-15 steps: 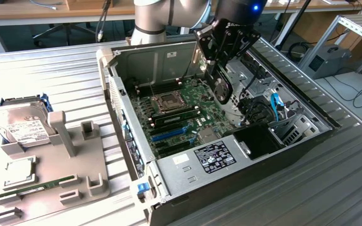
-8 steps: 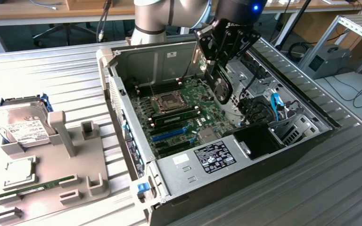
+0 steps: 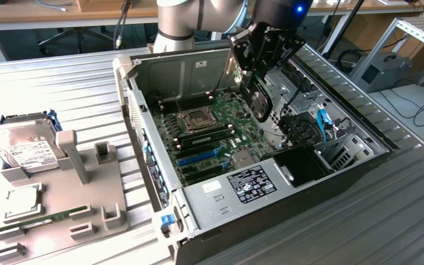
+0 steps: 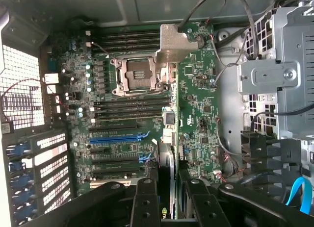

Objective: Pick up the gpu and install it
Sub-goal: 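Insert the gpu into the slot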

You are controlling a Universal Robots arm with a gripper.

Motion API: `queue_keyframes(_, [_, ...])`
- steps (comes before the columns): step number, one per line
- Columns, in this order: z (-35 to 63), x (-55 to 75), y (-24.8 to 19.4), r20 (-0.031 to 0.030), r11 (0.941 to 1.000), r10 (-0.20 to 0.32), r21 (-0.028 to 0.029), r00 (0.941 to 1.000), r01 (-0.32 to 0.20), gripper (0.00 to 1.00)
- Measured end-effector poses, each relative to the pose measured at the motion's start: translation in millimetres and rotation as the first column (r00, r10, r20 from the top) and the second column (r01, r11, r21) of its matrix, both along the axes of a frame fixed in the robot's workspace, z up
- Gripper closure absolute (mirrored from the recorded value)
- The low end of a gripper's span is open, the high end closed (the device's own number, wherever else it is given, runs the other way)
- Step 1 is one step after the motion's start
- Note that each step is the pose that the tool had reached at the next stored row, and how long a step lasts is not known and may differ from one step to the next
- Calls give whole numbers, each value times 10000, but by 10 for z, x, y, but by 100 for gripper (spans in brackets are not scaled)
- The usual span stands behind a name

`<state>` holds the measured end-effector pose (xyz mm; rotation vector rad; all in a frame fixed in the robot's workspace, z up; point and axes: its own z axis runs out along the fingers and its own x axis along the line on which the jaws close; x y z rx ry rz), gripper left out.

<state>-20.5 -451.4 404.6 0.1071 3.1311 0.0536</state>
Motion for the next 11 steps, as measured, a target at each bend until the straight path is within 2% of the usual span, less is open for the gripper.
queue_keyframes(7, [0,0,0,0,9985,550,0,9985,-550,74])
queue_keyframes(11, [0,0,0,0,9943,1062,0,9943,-1062,74])
